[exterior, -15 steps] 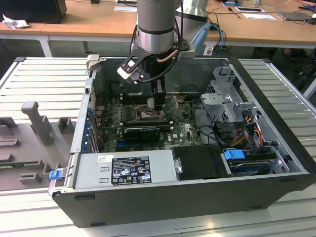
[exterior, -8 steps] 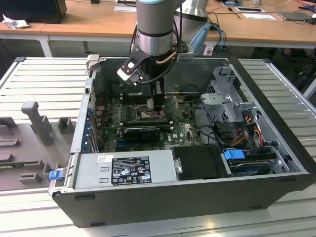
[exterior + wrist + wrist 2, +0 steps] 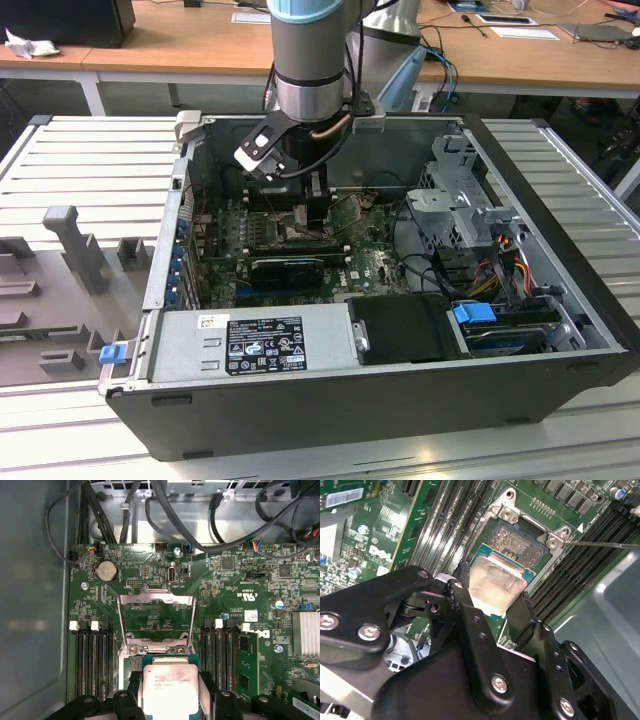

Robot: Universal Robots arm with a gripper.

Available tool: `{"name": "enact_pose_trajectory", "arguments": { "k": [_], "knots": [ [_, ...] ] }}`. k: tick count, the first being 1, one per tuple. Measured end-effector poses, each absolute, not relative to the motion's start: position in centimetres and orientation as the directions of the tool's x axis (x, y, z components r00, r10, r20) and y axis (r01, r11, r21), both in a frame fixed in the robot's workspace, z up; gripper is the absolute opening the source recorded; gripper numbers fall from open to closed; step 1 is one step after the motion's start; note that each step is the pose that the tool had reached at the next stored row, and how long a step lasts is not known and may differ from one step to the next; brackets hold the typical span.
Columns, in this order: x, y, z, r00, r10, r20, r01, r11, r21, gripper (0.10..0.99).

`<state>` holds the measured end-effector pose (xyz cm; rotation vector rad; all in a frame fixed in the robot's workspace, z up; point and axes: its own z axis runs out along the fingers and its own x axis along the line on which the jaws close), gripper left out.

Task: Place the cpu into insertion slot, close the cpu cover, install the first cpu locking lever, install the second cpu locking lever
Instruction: 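Place the cpu into insertion slot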

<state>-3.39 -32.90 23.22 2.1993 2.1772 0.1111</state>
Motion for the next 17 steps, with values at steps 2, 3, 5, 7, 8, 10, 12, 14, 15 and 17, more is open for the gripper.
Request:
{"name": "enact_pose_trajectory", "arguments": {
  "k": [2,3,5,7,8,10,12,14,15,17],
  "knots": [
    [-3.6,-32.7,23.0,0.009,1.0,0.019,0.997,-0.011,0.082,0.533],
    [-3.7,-32.6,22.9,0.009,1.0,0.019,0.997,-0.011,0.082,0.533],
    [-4.1,-32.4,22.6,0.009,1.0,0.019,0.997,-0.011,0.082,0.533],
    [-4.2,-32.1,21.9,0.009,1.0,0.019,0.997,-0.011,0.082,0.533],
    [-4.3,-32.1,21.6,0.009,1.0,0.017,0.997,-0.011,0.082,0.533],
    [-4.3,-32.1,21.1,0.01,1.0,0.017,0.997,-0.011,0.081,0.533],
    [-4.4,-32.1,21.0,0.009,1.0,0.017,0.997,-0.011,0.081,0.533],
    [-4.4,-32.0,20.8,0.009,1.0,0.017,0.997,-0.01,0.08,0.533],
    [-4.4,-32.0,20.7,0.009,1.0,0.017,0.997,-0.011,0.08,0.533],
    [-4.4,-32.0,20.5,0.009,1.0,0.017,0.997,-0.011,0.08,0.533]
  ]
}}
